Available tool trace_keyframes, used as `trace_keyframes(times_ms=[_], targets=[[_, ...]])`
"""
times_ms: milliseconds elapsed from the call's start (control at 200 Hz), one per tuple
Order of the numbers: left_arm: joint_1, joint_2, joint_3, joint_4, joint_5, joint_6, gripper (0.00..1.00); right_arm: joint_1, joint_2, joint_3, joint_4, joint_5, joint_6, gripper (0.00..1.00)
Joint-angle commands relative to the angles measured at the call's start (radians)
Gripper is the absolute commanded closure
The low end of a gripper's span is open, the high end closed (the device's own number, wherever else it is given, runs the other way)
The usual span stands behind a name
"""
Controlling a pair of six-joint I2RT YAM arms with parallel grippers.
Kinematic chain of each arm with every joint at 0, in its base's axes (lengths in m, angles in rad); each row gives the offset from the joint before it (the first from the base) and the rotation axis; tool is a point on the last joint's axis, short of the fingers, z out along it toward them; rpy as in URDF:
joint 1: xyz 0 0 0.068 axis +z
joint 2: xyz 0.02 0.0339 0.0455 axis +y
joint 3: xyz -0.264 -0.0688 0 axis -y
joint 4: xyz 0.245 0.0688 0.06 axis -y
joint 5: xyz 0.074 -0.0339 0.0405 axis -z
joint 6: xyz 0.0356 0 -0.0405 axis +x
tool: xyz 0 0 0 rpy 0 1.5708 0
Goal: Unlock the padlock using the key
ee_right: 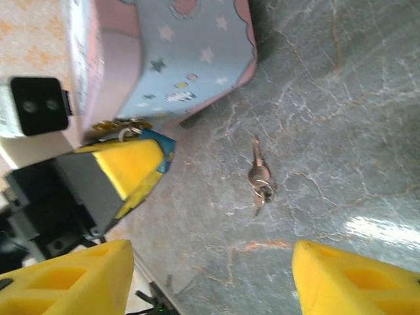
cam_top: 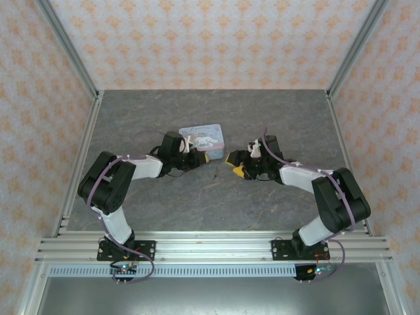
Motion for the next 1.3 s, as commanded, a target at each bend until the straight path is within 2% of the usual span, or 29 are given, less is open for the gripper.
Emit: trace_keyframes(times_ms=[0,70,295,400,460,641,791,846,1001,1121,1296], targets=[[0.001,-0.006,0.056,-0.109,0.021,0.097,1.0,0.027,-0.022,0.024,-0.086,0.094,-0.06,0.36],[0.001,0.005,0.073,-0.158,0.035,0.127,0.98,0.042,-0.02,0.023,-0.11,0.135,-0.073,0.35],[0.0,-0.001,0.063,-0.182,-0.002,0.141,0.49,0.066,-0.014,0.027,-0.127,0.195,-0.077,0.35],[0.0,-0.028,0.06,-0.172,-0.013,0.119,0.33,0.082,-0.003,0.071,-0.195,0.226,-0.113,0.36],[0.0,-0.055,0.055,-0.153,-0.016,0.09,0.25,0.099,0.005,0.104,-0.255,0.262,-0.14,0.36],[0.001,-0.157,0.038,-0.06,-0.031,-0.06,0.1,0.165,0.048,0.206,-0.4,0.404,-0.183,0.39],[0.002,-0.258,0.024,-0.065,-0.111,-0.166,0.03,0.24,0.118,0.307,-0.509,0.549,-0.195,0.42],[0.003,-0.298,0.026,-0.12,-0.172,-0.191,0.0,0.268,0.15,0.353,-0.557,0.615,-0.196,0.43],[0.012,-0.398,0.027,-0.242,-0.317,-0.234,0.0,0.323,0.236,0.462,-0.646,0.742,-0.185,0.46],[0.015,-0.445,0.057,-0.372,-0.395,-0.224,0.0,0.345,0.303,0.53,-0.687,0.78,-0.179,0.48],[0.026,-0.496,0.038,-0.4,-0.416,-0.22,0.0,0.373,0.369,0.592,-0.708,0.791,-0.164,0.5]])
